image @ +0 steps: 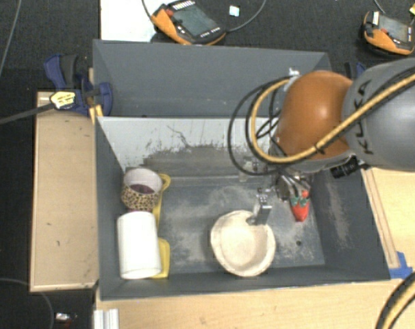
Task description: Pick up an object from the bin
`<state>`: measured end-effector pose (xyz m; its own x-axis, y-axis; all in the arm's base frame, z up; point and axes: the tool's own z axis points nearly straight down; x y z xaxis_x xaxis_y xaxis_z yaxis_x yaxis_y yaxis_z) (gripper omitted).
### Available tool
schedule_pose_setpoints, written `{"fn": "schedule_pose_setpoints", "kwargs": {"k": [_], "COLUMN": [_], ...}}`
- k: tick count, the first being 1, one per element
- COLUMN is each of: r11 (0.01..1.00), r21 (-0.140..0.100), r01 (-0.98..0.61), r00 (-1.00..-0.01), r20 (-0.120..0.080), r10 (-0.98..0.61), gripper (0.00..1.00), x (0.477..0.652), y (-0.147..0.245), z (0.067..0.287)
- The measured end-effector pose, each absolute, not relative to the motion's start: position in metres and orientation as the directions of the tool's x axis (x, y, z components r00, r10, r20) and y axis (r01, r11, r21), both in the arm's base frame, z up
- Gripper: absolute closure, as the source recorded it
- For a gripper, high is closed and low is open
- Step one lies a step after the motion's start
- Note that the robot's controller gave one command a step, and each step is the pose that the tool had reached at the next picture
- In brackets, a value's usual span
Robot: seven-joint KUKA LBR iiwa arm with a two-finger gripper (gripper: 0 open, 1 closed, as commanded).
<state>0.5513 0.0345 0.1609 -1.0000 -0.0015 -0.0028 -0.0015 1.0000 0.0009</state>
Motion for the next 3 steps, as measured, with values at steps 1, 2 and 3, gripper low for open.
{"fn": "schedule_pose_setpoints", "kwargs": {"k": [1, 2, 3], "r11": [1.000, 0.994, 0.930], "r21": [0.001, 0.001, -0.003], "r01": [-0.002, -0.110, -0.368], "r00": [-1.000, -0.994, -0.930], "r20": [-0.003, 0.001, -0.010], "r10": [-0.002, -0.110, -0.368], "gripper": [0.00, 0.00, 0.00], "x": [0.551, 0.536, 0.536], "y": [0.035, 0.041, 0.038], "z": [0.161, 0.098, 0.092]}}
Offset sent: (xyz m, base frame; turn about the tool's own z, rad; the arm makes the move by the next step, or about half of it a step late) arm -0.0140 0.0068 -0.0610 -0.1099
